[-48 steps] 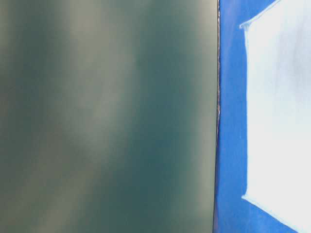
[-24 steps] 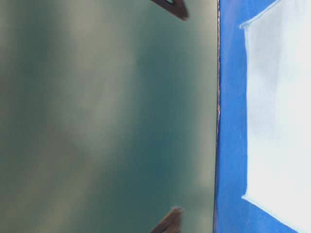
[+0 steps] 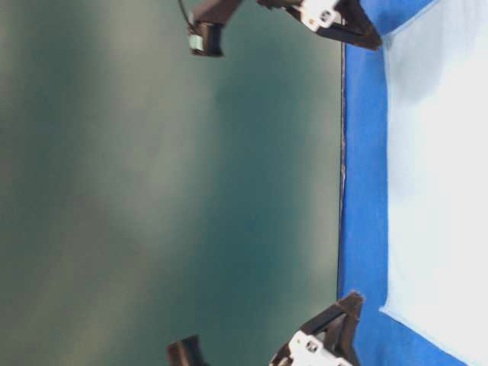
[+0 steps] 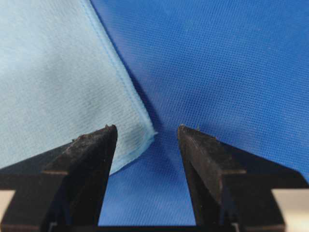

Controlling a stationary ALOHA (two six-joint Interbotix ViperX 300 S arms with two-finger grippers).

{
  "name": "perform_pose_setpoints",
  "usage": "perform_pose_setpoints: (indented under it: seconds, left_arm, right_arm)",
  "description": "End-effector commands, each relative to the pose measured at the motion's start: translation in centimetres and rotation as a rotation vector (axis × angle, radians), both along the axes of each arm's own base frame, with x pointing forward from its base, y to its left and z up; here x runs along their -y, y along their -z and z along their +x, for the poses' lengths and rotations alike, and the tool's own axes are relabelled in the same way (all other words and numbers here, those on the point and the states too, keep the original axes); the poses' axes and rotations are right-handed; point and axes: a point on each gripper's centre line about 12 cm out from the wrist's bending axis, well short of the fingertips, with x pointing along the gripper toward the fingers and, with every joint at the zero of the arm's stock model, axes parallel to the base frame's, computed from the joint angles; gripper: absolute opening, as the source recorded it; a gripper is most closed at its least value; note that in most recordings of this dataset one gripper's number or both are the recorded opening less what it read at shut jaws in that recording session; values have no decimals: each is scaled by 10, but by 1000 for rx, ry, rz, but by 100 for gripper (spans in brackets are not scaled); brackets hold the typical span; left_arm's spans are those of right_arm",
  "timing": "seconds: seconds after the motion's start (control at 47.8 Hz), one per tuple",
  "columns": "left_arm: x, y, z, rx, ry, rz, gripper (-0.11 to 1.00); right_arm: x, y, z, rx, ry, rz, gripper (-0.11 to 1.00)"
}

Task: Fold the light blue towel.
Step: 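Move both grippers to the far corners of the light blue towel, then grasp the far towel corners with left and right grippers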

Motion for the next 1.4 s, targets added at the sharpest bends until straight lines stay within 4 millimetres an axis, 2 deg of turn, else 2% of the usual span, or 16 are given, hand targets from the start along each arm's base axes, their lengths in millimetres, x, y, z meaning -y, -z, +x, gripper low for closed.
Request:
perform_pose_setpoints:
  seconds: [0.0,0.125,0.293,0.376,0.46,0.586,0.648,0.69,0.92,1.213,1.38]
  left_arm:
    - [-7,0,5,7,-8,13,83]
    - [-9,14,7,-35,1,11,83]
    - [-11,19,9,-58,6,8,80]
    - [-10,23,7,-87,12,0,74]
    - [-8,28,4,-140,26,-11,59]
    - [-5,30,2,-176,48,-7,23]
    - [-4,30,3,-181,56,-2,7]
    - [-4,30,4,-184,59,1,2]
    - [-4,24,5,-185,77,28,2]
    - [-6,-8,8,-167,93,67,2]
    - [-4,-23,6,-141,92,84,2]
  right_arm:
    - [8,-6,6,33,9,-23,58]
    - [13,-1,6,26,17,-21,58]
    - [15,4,6,13,18,-16,56]
    - [15,7,5,6,17,-12,50]
    - [14,11,5,-5,14,-7,35]
    - [13,14,4,-16,10,-1,4]
    - [12,14,5,-16,8,1,2]
    - [12,14,5,-15,7,0,2]
    - [12,8,7,-1,8,-7,2]
    - [10,-25,2,50,16,-41,2]
    - [7,-31,1,59,15,-45,2]
